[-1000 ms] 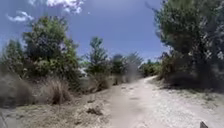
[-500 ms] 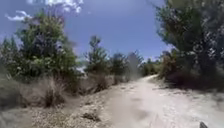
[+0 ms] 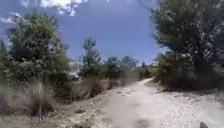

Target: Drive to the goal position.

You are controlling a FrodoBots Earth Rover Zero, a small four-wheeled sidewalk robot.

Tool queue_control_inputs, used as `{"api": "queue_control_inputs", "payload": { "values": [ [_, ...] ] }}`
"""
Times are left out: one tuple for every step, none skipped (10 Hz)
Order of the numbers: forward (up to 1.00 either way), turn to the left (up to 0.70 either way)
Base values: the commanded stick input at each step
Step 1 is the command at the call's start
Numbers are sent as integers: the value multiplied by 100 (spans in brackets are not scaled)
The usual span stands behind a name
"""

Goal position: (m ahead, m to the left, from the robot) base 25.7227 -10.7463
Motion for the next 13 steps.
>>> {"api": "queue_control_inputs", "payload": {
  "values": [
    [45, 0],
    [45, 0],
    [45, 0],
    [45, 0],
    [45, 0],
    [45, 0],
    [45, 0],
    [45, 0],
    [45, 0],
    [45, 0],
    [45, 0],
    [45, 0],
    [45, 0]
  ]
}}
